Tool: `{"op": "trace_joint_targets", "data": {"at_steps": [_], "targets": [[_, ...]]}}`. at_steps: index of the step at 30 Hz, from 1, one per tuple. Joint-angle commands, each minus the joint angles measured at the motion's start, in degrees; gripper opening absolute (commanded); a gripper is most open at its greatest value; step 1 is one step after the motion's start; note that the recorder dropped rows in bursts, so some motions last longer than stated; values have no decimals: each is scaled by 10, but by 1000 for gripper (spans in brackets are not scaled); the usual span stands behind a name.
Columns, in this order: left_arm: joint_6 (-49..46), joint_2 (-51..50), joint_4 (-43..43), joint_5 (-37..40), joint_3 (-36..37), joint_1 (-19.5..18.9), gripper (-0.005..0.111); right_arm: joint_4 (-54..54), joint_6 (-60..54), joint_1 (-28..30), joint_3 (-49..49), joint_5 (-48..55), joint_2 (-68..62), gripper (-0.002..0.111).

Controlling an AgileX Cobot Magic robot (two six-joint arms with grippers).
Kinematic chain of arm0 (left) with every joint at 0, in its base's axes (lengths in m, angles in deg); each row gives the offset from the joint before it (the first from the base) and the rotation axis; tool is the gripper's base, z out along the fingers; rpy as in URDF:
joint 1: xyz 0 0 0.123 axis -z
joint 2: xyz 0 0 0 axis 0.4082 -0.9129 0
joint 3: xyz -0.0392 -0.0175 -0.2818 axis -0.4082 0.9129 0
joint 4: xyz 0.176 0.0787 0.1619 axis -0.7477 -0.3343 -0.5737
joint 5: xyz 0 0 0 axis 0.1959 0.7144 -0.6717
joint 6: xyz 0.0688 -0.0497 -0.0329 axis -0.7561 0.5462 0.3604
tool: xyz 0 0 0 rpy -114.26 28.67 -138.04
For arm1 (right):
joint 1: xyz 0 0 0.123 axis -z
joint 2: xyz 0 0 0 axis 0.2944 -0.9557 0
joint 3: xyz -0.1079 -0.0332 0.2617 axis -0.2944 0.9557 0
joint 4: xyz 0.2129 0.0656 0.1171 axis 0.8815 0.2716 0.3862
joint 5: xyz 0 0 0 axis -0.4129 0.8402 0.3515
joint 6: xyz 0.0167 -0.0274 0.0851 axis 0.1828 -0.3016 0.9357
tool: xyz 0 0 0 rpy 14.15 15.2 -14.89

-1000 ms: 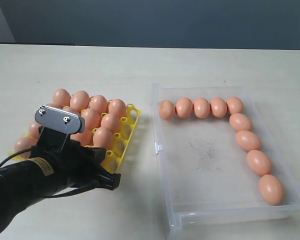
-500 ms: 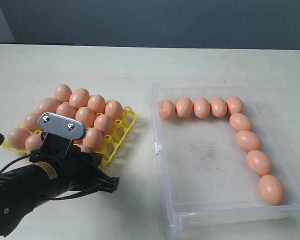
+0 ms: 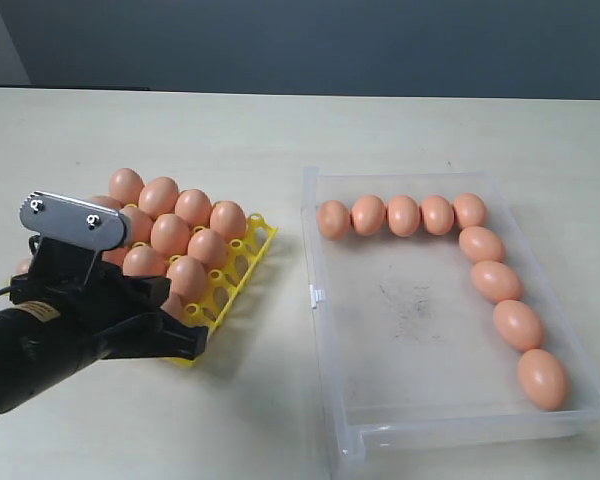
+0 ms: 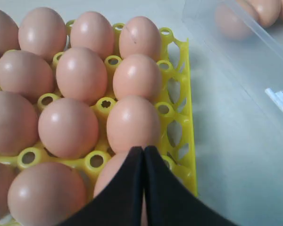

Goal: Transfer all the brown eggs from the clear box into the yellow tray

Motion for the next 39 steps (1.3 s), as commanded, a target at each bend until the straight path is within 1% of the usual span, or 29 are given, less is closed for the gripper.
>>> {"op": "trace_joint_targets", "data": {"at_steps": [1, 6, 10, 13, 15, 17, 20, 24, 27, 30, 32, 34, 39], "targets": [[-10, -11, 11, -6, 0, 1, 0, -1, -3, 0, 1, -4, 2, -1], [-20, -59, 11, -11, 0, 1, 0, -1, -3, 0, 1, -4, 2, -1], [-20, -102, 11, -33, 0, 1, 0, -1, -3, 0, 1, -4, 2, -1], [-20, -118, 12, -19, 0, 1, 0, -1, -3, 0, 1, -4, 2, -1], [-20, -119, 12, -17, 0, 1, 0, -1, -3, 0, 1, -4, 2, -1], [-20, -112, 12, -39, 0, 1, 0, -1, -3, 0, 1, -4, 2, -1], [-20, -93, 4, -51, -1, 1, 0, -1, -3, 0, 1, -4, 2, -1], [-57, -74, 4, -34, -21, 1, 0, -1, -3, 0, 1, -4, 2, -1], [-73, -59, 8, -34, -37, 1, 0, -1, -3, 0, 1, -4, 2, -1], [-111, -41, 17, -34, -51, 1, 0, -1, -3, 0, 1, -4, 2, -1], [-149, -28, 56, -41, -59, 1, 0, -1, -3, 0, 1, -4, 2, -1], [-205, -18, 116, -53, -63, 1, 0, -1, -3, 0, 1, -4, 2, -1], [-357, -12, 266, -130, -63, 1, 0, -1, -3, 0, 1, -4, 2, -1]]}}
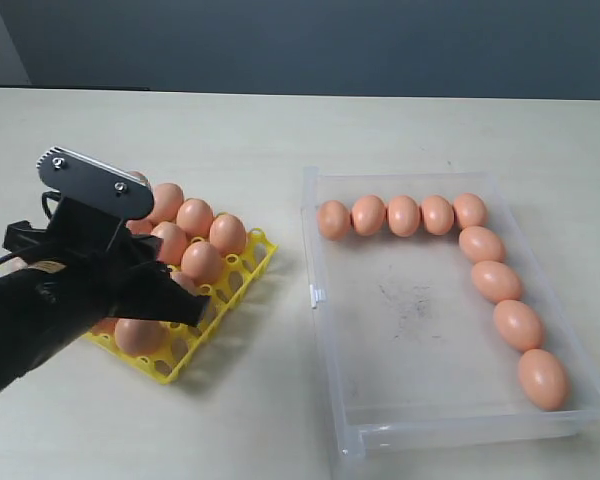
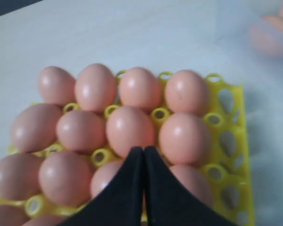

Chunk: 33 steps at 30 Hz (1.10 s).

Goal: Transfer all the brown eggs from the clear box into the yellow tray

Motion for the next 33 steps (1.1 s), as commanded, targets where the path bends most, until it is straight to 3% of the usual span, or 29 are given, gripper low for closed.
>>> {"op": "trace_joint_targets", "data": {"at_steps": [1, 7, 11, 14, 18, 25, 33], "targets": [[-120, 6, 130, -70, -2, 1, 0, -1, -3, 0, 1, -4, 2, -1], [-146, 6, 156, -63, -2, 1, 0, -1, -3, 0, 1, -4, 2, -1], [-154, 6, 154, -152, -2, -7, 0, -1, -3, 0, 1, -4, 2, -1], [-162, 6, 157, -120, -2, -52, 0, -1, -3, 0, 1, -4, 2, -1], [-154, 6, 123, 43, -2, -141, 0, -1, -3, 0, 1, -4, 2, -1], [-119, 5, 92, 57, -20, -256, 0, -1, -3, 0, 1, -4, 2, -1], [-119, -17, 92, 141, -42, -370, 0, -1, -3, 0, 1, -4, 2, -1]]}}
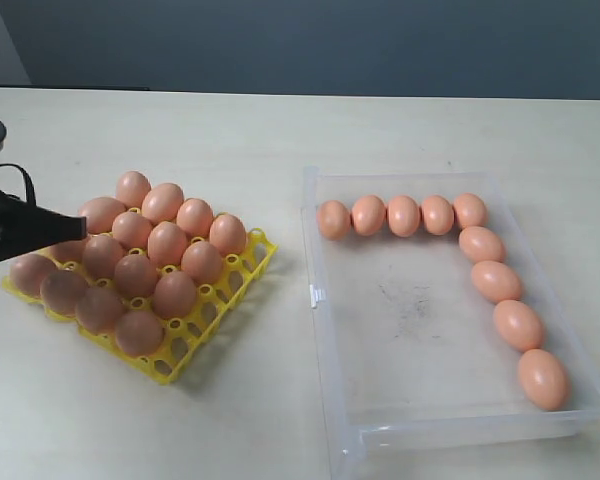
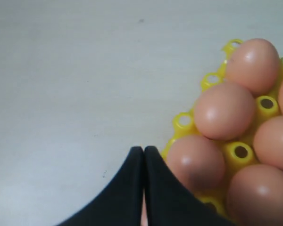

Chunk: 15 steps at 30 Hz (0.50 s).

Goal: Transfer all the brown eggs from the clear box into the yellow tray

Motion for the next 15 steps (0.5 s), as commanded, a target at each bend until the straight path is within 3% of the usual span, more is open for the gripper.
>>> {"op": "trace_joint_targets", "data": {"at_steps": [1, 9, 15], "targets": [[4, -18, -5, 40, -9, -48, 0, -1, -3, 0, 1, -4, 2, -1], [10, -83, -4, 64, -36, -116, 0, -1, -3, 0, 1, -4, 2, -1], [10, -136, -17, 90, -72, -132, 0, -1, -3, 0, 1, -4, 2, -1]]}}
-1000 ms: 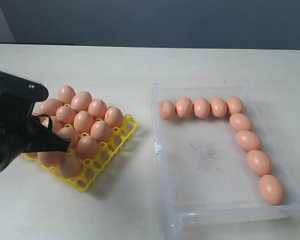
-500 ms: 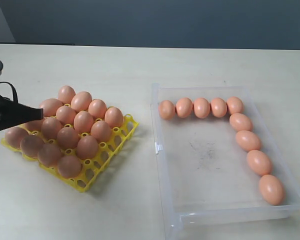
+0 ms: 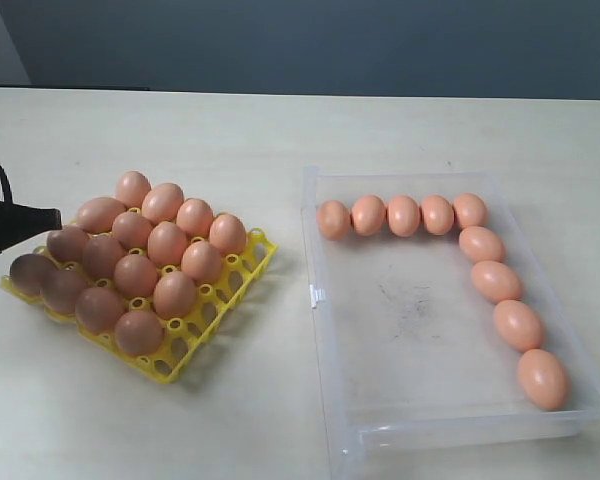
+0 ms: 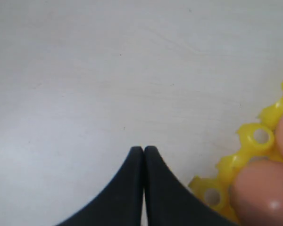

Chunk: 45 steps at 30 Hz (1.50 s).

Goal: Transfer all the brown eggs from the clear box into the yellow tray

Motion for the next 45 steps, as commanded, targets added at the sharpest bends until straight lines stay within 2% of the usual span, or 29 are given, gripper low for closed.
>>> {"op": "trace_joint_targets", "data": {"at_steps": [1, 6, 14, 16, 20, 27, 36, 41, 43, 44, 45], "targets": [[5, -40, -13, 15, -30, -6, 0, -1, -3, 0, 1, -4, 2, -1], [5, -81, -13, 76, -57, -6, 0, -1, -3, 0, 1, -4, 2, -1], [5, -87, -13, 87, -58, -6, 0, -1, -3, 0, 1, -4, 2, -1], [5, -87, -13, 131, -58, -6, 0, -1, -3, 0, 1, -4, 2, -1], [5, -87, -41, 270, -51, -3, 0, -1, -3, 0, 1, -4, 2, -1], [8, -87, -36, 288, -46, -3, 0, -1, -3, 0, 1, -4, 2, -1], [9, -87, -45, 423, -44, -3, 0, -1, -3, 0, 1, -4, 2, -1], [9, -82, -46, 401, -28, -3, 0, -1, -3, 0, 1, -4, 2, -1], [6, -68, -41, 345, -27, -3, 0, -1, -3, 0, 1, -4, 2, -1], [3, -54, -22, 286, -27, -3, 0, -1, -3, 0, 1, -4, 2, -1], [-10, -49, -17, 277, -30, -3, 0, -1, -3, 0, 1, -4, 2, -1]]}}
